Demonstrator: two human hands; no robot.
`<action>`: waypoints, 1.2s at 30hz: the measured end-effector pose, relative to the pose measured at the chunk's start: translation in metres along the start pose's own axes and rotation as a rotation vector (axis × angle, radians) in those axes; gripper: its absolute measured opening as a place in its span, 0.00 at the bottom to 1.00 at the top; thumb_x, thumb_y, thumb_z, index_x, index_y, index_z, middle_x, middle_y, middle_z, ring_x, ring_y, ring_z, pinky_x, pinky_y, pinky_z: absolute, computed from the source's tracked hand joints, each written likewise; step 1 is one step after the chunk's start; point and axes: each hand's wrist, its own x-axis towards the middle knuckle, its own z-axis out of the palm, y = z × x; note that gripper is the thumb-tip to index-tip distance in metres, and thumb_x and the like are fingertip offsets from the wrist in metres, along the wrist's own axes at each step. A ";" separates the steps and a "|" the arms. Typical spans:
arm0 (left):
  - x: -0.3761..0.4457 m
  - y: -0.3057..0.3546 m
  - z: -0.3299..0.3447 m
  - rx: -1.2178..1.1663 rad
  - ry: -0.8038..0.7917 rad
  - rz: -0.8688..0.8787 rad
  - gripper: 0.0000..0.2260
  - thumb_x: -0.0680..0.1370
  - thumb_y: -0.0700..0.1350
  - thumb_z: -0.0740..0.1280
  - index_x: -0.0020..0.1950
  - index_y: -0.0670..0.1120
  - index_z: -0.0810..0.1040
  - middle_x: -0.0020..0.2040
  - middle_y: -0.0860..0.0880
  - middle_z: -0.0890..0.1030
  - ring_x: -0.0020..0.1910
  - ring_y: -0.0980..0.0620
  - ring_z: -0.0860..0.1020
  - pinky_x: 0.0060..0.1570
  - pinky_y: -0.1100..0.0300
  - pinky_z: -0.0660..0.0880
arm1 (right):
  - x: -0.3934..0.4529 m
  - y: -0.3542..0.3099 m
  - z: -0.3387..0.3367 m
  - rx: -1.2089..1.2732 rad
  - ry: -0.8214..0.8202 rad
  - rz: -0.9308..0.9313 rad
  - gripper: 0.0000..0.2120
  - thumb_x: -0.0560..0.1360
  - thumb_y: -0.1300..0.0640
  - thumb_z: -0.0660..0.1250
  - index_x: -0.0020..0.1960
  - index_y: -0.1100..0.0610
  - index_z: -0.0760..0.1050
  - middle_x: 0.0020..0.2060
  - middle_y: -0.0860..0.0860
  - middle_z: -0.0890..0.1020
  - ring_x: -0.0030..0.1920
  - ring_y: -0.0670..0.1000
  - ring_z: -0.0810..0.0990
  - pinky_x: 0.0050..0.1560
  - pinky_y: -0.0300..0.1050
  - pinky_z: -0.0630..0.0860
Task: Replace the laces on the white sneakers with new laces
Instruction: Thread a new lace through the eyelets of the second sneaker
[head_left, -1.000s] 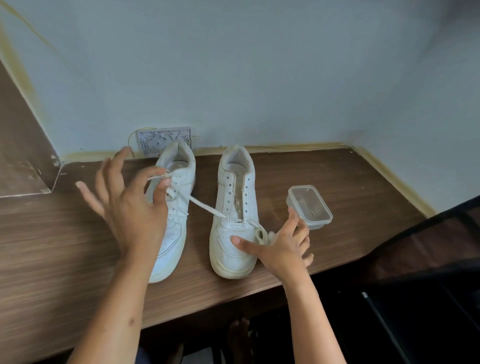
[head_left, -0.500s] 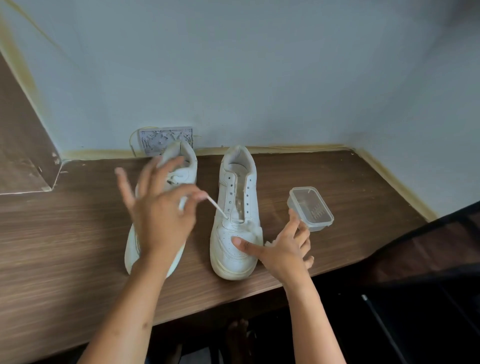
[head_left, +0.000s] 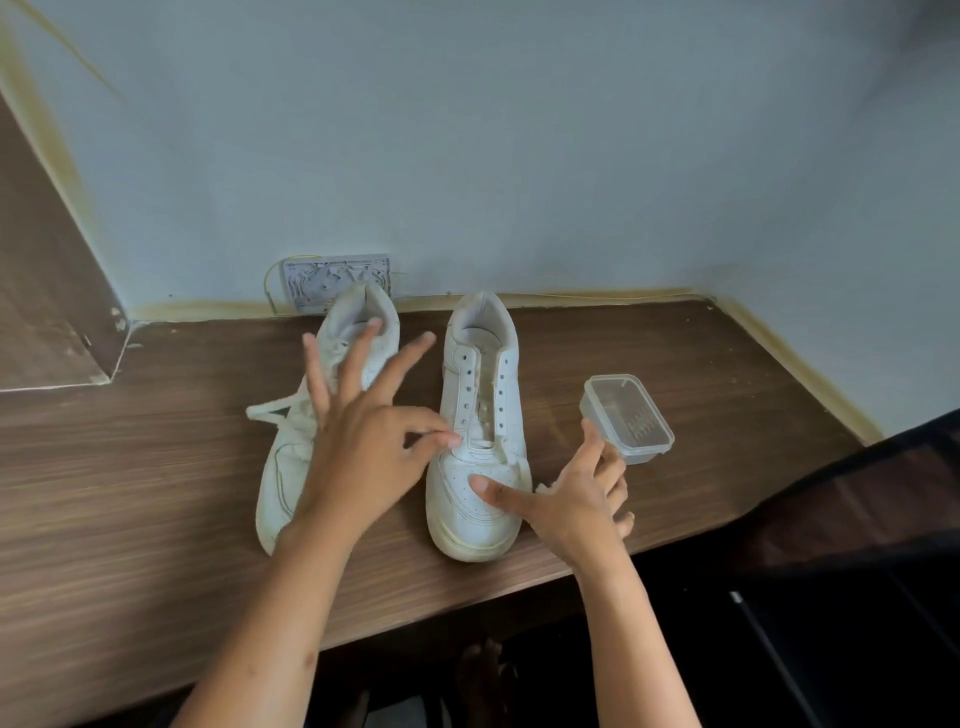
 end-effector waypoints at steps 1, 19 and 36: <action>0.000 0.001 0.003 0.007 -0.023 0.002 0.03 0.68 0.57 0.76 0.37 0.62 0.83 0.72 0.55 0.72 0.77 0.41 0.58 0.72 0.33 0.37 | 0.000 0.000 0.000 0.000 -0.002 0.002 0.70 0.53 0.29 0.77 0.77 0.46 0.35 0.78 0.54 0.41 0.78 0.57 0.39 0.74 0.68 0.42; 0.003 -0.004 -0.003 0.048 0.022 0.005 0.06 0.73 0.60 0.71 0.44 0.59 0.85 0.69 0.53 0.75 0.75 0.41 0.61 0.73 0.35 0.37 | -0.002 0.001 0.000 -0.007 -0.022 -0.012 0.68 0.54 0.27 0.75 0.78 0.47 0.37 0.78 0.54 0.41 0.78 0.58 0.40 0.74 0.69 0.41; 0.003 -0.027 -0.019 -0.028 0.113 -0.110 0.16 0.72 0.62 0.67 0.48 0.54 0.86 0.61 0.53 0.80 0.68 0.44 0.70 0.72 0.33 0.46 | -0.006 0.003 -0.003 0.020 0.009 -0.135 0.52 0.57 0.27 0.74 0.74 0.41 0.57 0.75 0.50 0.52 0.77 0.57 0.45 0.73 0.69 0.40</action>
